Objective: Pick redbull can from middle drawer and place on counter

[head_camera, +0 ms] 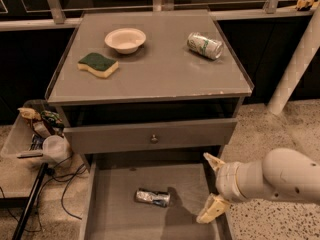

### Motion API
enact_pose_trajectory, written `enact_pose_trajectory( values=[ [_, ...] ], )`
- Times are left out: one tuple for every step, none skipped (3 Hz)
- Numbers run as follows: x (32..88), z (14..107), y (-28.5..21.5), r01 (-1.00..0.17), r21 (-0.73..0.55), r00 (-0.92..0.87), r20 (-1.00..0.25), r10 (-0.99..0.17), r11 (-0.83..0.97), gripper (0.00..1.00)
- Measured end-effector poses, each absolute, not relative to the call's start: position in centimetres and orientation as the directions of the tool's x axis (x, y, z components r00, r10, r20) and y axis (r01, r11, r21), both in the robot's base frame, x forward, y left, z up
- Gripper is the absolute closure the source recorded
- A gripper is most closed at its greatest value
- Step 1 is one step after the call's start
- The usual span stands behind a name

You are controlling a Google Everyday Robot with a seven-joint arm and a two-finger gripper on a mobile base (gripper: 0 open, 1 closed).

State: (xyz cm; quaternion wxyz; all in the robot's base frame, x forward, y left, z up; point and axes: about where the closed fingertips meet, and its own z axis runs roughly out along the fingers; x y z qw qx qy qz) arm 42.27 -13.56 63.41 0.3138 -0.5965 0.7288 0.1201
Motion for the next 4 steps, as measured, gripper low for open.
enact_pose_trajectory(
  values=[
    [42.2, 59.4, -13.3, -0.933, -0.230, -0.093, -0.591, -0.802, 0.277, 0.00],
    [43.3, 55.8, -13.2, -0.918, -0.237, -0.137, -0.564, -0.814, 0.319, 0.00],
    [44.6, 53.0, -12.4, -0.908, -0.219, -0.185, -0.556, -0.810, 0.358, 0.00],
    [44.6, 53.0, -12.4, -0.908, -0.219, -0.185, -0.556, -0.810, 0.358, 0.00]
  ],
)
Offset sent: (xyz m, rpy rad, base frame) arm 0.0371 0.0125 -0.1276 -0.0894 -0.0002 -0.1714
